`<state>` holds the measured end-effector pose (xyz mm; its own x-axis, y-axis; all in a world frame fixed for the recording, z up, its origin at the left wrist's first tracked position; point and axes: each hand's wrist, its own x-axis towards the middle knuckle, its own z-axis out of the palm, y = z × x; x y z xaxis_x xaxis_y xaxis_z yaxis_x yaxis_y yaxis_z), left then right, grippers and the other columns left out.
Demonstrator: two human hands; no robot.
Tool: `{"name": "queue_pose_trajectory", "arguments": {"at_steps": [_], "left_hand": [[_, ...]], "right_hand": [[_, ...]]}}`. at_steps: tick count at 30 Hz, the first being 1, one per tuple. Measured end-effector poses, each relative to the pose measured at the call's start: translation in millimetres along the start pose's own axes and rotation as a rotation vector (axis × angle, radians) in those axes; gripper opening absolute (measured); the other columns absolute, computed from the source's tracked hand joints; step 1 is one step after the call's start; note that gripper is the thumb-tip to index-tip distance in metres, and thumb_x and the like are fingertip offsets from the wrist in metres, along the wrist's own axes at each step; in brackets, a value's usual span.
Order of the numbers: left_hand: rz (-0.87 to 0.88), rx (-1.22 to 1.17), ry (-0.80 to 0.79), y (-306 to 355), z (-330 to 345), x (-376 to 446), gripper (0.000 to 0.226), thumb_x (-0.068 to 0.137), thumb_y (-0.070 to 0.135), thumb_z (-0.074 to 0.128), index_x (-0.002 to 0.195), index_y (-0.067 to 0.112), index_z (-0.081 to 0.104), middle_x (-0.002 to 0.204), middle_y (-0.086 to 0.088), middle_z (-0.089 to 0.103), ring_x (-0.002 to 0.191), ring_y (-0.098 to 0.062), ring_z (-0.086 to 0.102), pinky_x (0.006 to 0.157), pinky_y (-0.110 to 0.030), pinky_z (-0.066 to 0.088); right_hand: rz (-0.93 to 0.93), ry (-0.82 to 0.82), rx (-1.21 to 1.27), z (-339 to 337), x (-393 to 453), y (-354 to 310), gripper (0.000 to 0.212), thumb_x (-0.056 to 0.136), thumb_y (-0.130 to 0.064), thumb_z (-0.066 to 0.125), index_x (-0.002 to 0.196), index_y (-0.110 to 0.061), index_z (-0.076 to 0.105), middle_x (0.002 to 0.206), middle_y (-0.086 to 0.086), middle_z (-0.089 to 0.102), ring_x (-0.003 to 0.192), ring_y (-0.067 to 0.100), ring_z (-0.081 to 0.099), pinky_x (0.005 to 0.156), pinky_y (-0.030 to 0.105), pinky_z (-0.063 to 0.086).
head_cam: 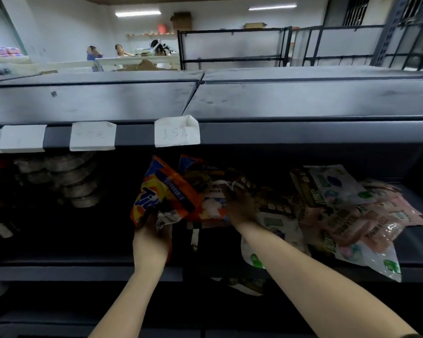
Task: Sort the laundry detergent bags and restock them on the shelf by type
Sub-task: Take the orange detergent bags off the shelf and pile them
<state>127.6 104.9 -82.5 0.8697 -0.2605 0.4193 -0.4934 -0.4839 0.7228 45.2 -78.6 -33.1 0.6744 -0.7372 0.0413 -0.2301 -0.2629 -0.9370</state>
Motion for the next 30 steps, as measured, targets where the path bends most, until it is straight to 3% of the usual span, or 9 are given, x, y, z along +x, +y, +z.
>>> {"name": "queue_pose_trajectory", "arguments": {"at_steps": [2,5,9,10,14,17,20,25,30], "left_hand": [[-0.064,-0.085,0.086,12,-4,0,0.040,0.091,0.005,0.053,0.131,0.007,0.052,0.108,-0.019,0.064,0.093,-0.037,0.063,0.077,-0.047,0.055],[-0.096,-0.178,0.159,38,-5,5,0.036,0.093,0.008,0.049,0.129,0.005,0.054,0.117,-0.017,0.062,0.108,-0.034,0.059,0.091,-0.049,0.050],[0.055,-0.255,0.095,75,-1,1,0.044,0.093,0.014,0.052,0.136,0.009,0.049,0.131,-0.014,0.056,0.120,-0.030,0.054,0.099,-0.045,0.047],[0.080,-0.257,0.073,82,-1,-1,0.043,0.093,0.017,0.051,0.135,0.009,0.050,0.130,-0.014,0.057,0.118,-0.029,0.055,0.098,-0.044,0.047],[0.138,-0.231,0.057,103,3,-9,0.045,0.087,0.024,0.040,0.122,0.004,0.059,0.116,-0.016,0.063,0.107,-0.031,0.060,0.088,-0.044,0.051],[0.174,-0.210,0.040,115,9,-17,0.035,0.082,0.011,0.046,0.109,-0.003,0.063,0.103,-0.019,0.066,0.096,-0.036,0.063,0.079,-0.048,0.053],[0.198,-0.214,0.026,132,18,-24,0.027,0.080,-0.003,0.052,0.105,-0.006,0.063,0.095,-0.021,0.067,0.089,-0.037,0.064,0.076,-0.047,0.053],[0.224,-0.251,-0.041,173,37,-51,0.015,0.082,-0.004,0.055,0.094,-0.005,0.064,0.083,-0.017,0.065,0.080,-0.036,0.062,0.070,-0.040,0.049],[0.331,-0.283,-0.128,216,55,-87,0.036,0.086,0.009,0.054,0.121,0.003,0.060,0.114,-0.013,0.064,0.106,-0.030,0.058,0.092,-0.045,0.047]], "right_hand": [[-0.052,0.117,0.066,-9,-8,-6,0.033,0.100,-0.023,0.046,0.120,0.001,0.057,0.121,0.020,0.060,0.114,0.031,0.055,0.085,0.026,0.041],[-0.100,0.199,0.105,-27,-18,-9,0.030,0.098,-0.027,0.049,0.110,-0.002,0.061,0.106,0.018,0.065,0.099,0.029,0.063,0.088,0.040,0.051],[-0.026,0.204,0.251,-56,-24,-13,0.033,0.100,-0.031,0.044,0.119,-0.008,0.058,0.101,0.002,0.060,0.085,0.012,0.060,0.060,0.011,0.050],[-0.008,0.209,0.283,-62,-24,-16,0.033,0.100,-0.032,0.044,0.120,-0.010,0.058,0.101,0.000,0.059,0.084,0.011,0.059,0.061,0.012,0.050],[0.000,0.275,0.321,-78,-24,-21,0.033,0.098,-0.034,0.047,0.119,-0.012,0.061,0.109,0.006,0.065,0.092,0.019,0.064,0.083,0.037,0.056],[-0.023,0.381,0.312,-95,-29,-16,0.028,0.098,-0.034,0.048,0.104,-0.011,0.063,0.108,0.018,0.067,0.088,0.028,0.066,0.077,0.039,0.055],[-0.004,0.502,0.248,-119,-39,-5,0.039,0.096,-0.041,0.047,0.109,-0.007,0.061,0.096,0.012,0.067,0.094,0.036,0.064,0.083,0.047,0.052],[-0.044,0.827,-0.006,-174,-78,15,0.040,0.097,-0.038,0.045,0.062,-0.018,0.048,0.063,0.005,0.057,0.065,0.025,0.053,0.066,0.039,0.041],[-0.047,0.974,-0.198,-231,-119,26,0.052,0.097,-0.042,0.046,0.055,-0.017,0.026,0.048,-0.002,0.035,0.050,0.020,0.038,0.057,0.036,0.029]]}}
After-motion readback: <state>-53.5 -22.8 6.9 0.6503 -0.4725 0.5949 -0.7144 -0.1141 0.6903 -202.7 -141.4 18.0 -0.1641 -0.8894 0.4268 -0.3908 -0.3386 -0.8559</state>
